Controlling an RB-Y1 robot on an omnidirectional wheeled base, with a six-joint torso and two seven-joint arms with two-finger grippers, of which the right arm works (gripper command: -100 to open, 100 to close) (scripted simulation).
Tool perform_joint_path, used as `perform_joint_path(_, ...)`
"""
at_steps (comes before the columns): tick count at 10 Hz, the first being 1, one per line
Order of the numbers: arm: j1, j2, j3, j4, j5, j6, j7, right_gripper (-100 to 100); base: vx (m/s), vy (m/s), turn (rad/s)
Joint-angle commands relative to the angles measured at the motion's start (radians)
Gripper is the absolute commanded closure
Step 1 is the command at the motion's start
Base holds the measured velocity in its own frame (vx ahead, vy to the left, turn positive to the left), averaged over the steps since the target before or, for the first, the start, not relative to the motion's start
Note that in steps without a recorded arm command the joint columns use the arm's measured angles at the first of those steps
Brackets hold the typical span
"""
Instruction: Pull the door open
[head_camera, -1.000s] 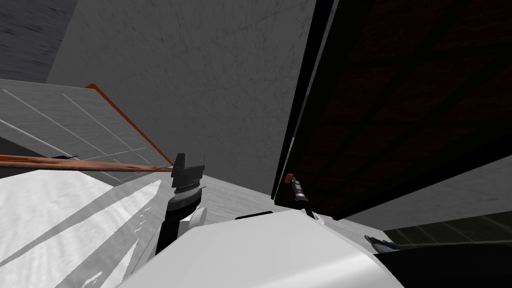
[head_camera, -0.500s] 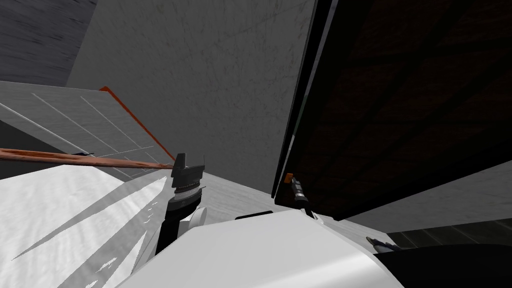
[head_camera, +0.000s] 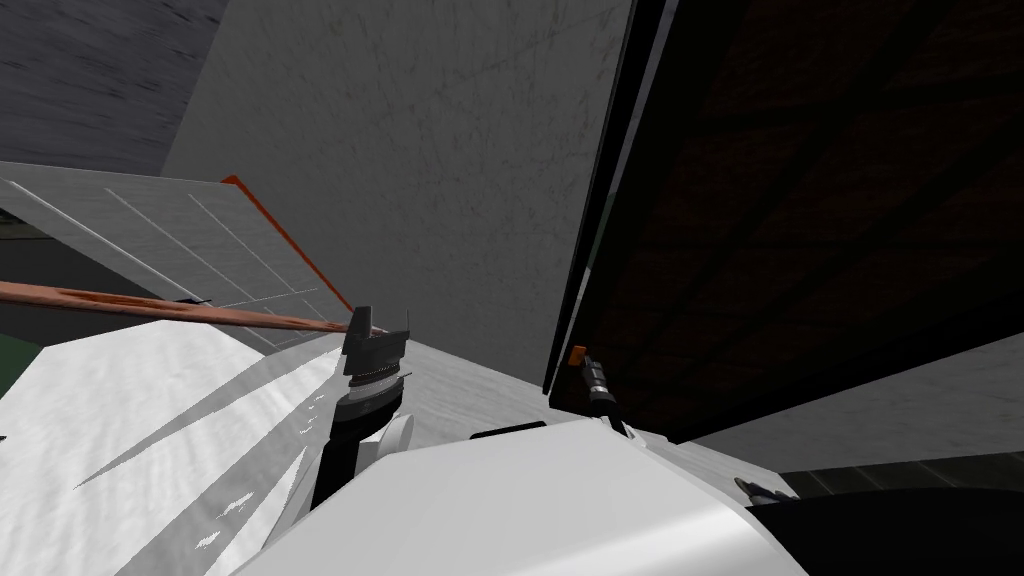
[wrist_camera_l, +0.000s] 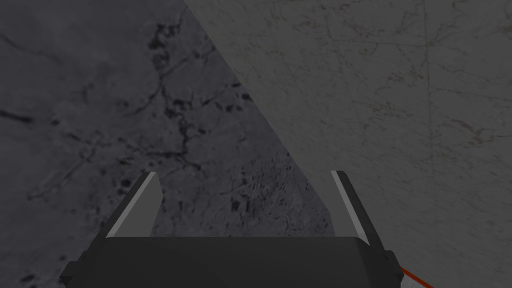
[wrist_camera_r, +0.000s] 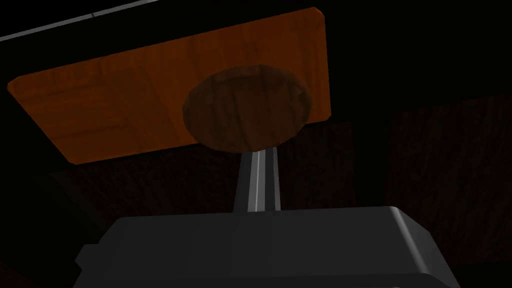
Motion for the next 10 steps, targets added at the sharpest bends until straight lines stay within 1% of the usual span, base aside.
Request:
perform_joint_path(1,-0.005,0.007,0.007,-0.001,-0.014,0.000,-0.035,-100,-0.083,-0.030,0.032)
perform_joint_path(6,-0.020,0.024,0.024,-0.002,-0.073,0.006,-0.171,-100,-0.076,-0.005,0.055)
perform_joint_path(7,-0.020,0.024,0.024,-0.002,-0.073,0.006,-0.186,-100,-0.057,-0.023,0.019)
perform_joint_path(9,-0.027,0.033,0.033,-0.003,-0.102,0.008,-0.249,-100,-0.061,-0.018,0.060)
perform_joint_path(10,-0.027,0.033,0.033,-0.003,-0.102,0.008,-0.265,-100,-0.050,-0.012,0.016)
